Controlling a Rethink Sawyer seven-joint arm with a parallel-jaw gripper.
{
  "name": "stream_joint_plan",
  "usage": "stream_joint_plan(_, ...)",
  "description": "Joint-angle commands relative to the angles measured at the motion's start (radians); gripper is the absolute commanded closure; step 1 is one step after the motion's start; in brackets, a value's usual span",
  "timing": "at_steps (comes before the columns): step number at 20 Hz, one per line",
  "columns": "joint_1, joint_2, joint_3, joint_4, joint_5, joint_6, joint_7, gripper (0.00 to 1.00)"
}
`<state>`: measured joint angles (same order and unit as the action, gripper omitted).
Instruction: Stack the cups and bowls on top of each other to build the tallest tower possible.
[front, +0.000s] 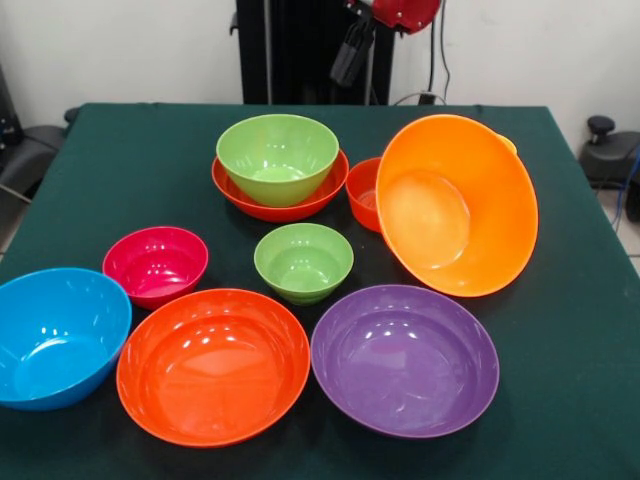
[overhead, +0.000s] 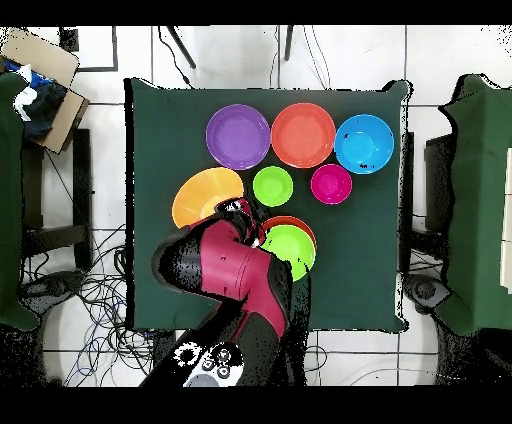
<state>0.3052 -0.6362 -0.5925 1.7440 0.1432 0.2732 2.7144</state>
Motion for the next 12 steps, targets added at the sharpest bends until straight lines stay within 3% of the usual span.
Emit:
stream_joint_plan(1, -0.015, 0.046, 0.119, 0.066, -0.083, -0.048, 0.005, 1.00)
stream_joint_plan(12, -0.050, -0.008, 0.143, 0.075, -0.120, 0.001, -0.043, 1.00)
